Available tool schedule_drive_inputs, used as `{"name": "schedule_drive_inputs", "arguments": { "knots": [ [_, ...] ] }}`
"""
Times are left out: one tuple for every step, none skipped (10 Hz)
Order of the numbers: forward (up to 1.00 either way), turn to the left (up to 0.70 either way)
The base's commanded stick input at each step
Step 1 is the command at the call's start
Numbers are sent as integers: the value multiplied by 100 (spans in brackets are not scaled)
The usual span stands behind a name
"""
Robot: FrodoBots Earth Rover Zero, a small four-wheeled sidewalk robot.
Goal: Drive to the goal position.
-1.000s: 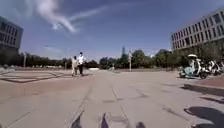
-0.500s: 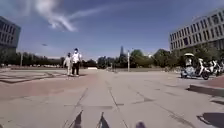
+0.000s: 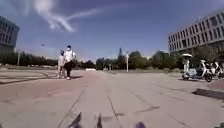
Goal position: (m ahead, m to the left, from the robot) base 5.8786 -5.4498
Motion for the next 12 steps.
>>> {"name": "schedule_drive_inputs", "arguments": {
  "knots": [
    [51, -11],
    [43, -18],
    [42, -17],
    [40, -16],
    [38, -15],
    [38, -15],
    [35, -27],
    [28, -62],
    [26, -59],
    [13, -45],
    [12, -40],
    [10, -34]
  ]
}}
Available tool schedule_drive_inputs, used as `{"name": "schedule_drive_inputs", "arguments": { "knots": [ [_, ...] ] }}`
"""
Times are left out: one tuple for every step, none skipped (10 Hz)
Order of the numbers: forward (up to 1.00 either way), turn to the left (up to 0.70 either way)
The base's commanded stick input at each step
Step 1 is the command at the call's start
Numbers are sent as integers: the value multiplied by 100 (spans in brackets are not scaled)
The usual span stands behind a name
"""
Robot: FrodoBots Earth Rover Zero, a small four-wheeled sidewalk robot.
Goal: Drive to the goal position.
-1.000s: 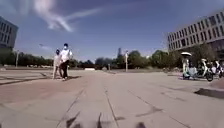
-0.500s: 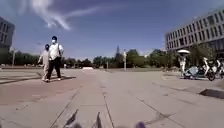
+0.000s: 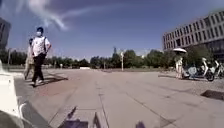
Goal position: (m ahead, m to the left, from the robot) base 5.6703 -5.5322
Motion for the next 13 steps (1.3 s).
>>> {"name": "schedule_drive_inputs", "arguments": {
  "knots": [
    [12, -40],
    [10, -32],
    [10, -31],
    [10, -33],
    [9, -31],
    [9, -29],
    [10, -30],
    [10, -31],
    [10, -31],
    [10, -31],
    [10, -31],
    [10, -30],
    [9, -29]
  ]
}}
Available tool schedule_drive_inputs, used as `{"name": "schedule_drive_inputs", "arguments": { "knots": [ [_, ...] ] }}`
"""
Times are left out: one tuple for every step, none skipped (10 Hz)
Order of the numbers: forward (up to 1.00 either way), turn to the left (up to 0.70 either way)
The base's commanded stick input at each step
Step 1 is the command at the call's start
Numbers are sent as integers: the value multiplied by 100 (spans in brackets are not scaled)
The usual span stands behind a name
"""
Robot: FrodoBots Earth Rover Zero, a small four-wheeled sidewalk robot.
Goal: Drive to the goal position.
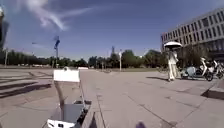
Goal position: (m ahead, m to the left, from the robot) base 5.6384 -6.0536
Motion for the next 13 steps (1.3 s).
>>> {"name": "schedule_drive_inputs", "arguments": {
  "knots": [
    [9, -29],
    [10, -32],
    [11, -36],
    [2, -63],
    [0, -70],
    [46, -28],
    [70, -6],
    [70, -6],
    [70, -6],
    [70, -6],
    [70, 1],
    [70, 8],
    [70, 8]
  ]
}}
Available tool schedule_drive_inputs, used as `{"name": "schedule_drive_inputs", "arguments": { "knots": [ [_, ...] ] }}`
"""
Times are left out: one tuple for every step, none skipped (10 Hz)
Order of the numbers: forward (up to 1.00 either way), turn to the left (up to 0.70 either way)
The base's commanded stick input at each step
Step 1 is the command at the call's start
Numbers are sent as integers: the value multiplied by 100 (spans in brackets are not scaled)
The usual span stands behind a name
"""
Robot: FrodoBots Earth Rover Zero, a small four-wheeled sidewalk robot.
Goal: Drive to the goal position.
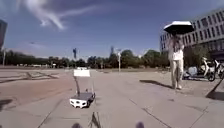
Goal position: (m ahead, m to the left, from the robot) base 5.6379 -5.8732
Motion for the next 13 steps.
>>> {"name": "schedule_drive_inputs", "arguments": {
  "knots": [
    [70, 0],
    [70, -6],
    [70, -6],
    [70, -6],
    [70, -6],
    [70, -6],
    [70, -6],
    [70, -6],
    [70, -6],
    [70, -6],
    [70, -6],
    [70, -6],
    [70, -6]
  ]
}}
